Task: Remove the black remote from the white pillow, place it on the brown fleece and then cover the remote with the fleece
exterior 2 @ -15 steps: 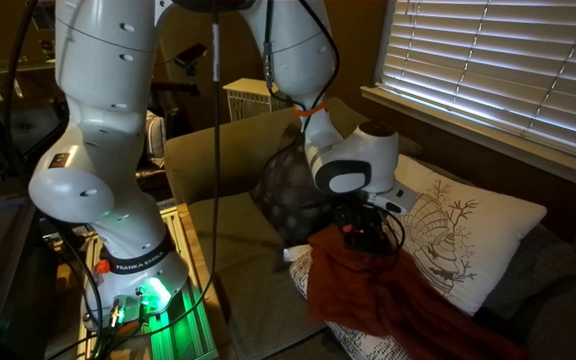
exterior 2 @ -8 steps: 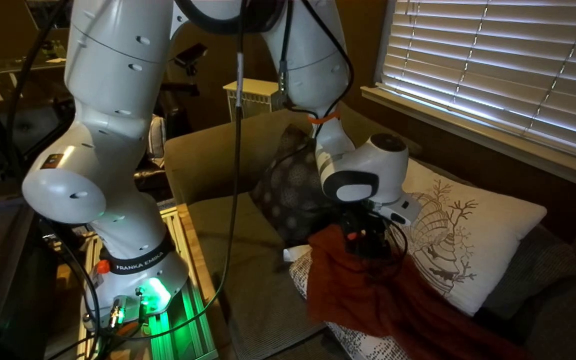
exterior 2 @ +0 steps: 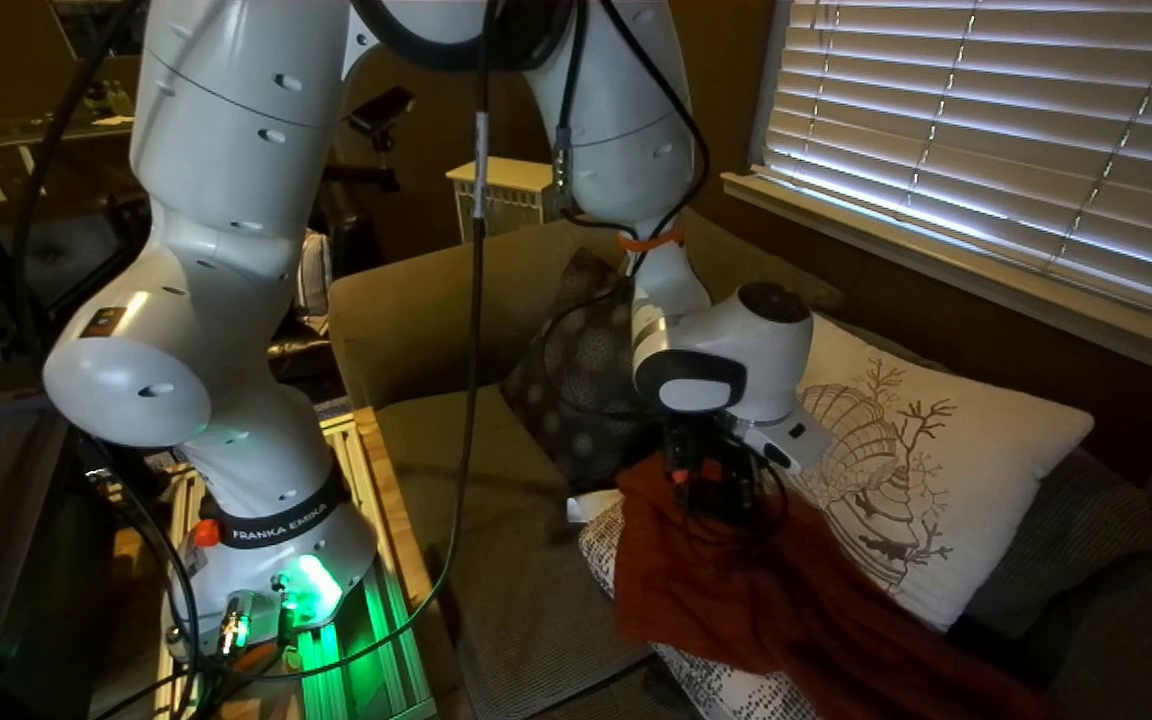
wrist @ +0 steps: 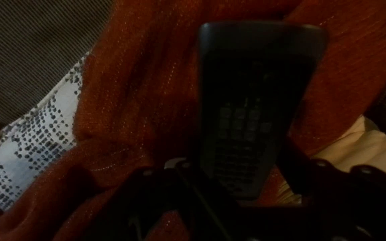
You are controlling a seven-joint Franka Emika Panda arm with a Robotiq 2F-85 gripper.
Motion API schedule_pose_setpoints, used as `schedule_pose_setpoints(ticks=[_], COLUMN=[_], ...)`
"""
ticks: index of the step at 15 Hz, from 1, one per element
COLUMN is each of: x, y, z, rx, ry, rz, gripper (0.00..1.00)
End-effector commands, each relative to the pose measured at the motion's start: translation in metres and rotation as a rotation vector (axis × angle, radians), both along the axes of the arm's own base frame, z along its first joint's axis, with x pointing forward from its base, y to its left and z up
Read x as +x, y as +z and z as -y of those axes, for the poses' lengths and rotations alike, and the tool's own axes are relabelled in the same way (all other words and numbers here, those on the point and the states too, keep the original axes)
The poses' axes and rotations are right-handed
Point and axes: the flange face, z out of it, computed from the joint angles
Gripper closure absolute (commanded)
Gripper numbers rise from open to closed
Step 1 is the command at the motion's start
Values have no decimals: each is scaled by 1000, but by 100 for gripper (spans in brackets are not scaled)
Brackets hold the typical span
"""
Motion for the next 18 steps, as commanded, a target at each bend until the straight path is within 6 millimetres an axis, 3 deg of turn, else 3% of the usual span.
schedule_pose_setpoints(ticks=[1,14,18], x=[-17,-17,-8], y=[8,4,4], z=[3,44,54], rx=[27,72,67], ry=[-101,-203,-197], rz=[-8,-24,-10], gripper=[66,66,66])
